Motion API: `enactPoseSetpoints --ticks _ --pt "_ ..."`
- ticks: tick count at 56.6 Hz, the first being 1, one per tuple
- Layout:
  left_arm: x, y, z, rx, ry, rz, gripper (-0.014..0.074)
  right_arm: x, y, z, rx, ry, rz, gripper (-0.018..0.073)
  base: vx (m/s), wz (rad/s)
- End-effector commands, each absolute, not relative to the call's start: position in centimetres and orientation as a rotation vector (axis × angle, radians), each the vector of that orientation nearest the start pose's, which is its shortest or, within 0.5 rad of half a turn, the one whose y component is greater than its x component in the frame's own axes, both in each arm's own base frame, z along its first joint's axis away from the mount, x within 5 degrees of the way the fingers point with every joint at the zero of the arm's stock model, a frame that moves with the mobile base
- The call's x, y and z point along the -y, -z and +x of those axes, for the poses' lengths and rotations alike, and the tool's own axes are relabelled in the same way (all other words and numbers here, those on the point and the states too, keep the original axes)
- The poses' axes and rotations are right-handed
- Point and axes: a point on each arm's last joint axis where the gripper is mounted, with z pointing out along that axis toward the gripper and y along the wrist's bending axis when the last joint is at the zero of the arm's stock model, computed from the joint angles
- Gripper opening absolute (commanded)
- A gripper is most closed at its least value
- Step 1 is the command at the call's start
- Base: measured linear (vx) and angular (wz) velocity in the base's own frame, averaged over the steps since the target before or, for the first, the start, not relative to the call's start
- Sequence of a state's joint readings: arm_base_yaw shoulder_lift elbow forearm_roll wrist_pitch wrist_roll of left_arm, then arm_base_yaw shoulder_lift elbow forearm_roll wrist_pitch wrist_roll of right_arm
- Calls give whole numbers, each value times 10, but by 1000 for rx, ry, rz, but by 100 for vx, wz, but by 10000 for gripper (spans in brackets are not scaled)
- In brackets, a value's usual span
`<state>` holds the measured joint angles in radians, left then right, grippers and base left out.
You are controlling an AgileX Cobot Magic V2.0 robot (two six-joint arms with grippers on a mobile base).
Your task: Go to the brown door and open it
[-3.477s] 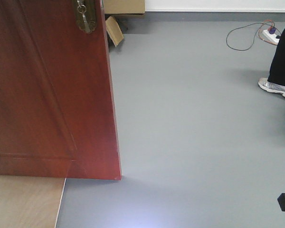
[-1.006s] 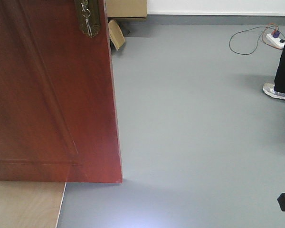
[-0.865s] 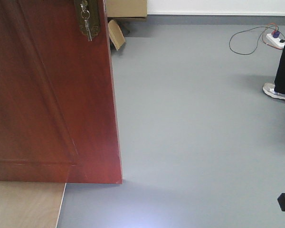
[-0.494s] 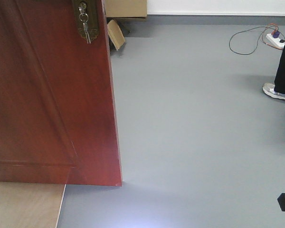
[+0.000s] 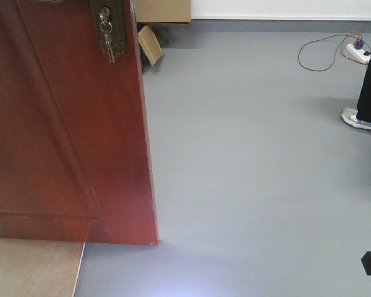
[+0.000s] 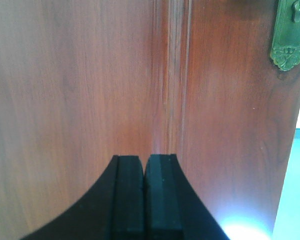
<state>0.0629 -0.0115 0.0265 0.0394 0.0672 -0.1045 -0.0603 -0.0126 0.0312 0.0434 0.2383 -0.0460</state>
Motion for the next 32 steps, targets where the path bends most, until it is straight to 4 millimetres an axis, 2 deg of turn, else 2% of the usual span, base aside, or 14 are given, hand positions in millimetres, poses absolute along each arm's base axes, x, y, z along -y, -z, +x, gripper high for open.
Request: enactPoseSetpoints --ticks 1,32 --pt "-3 -212 54 -1459 12 -101 -6 3 -188 56 -1654 54 40 0 0 0" --pt "-3 -212 54 -1459 12 -101 -6 3 -188 56 -1654 54 40 0 0 0"
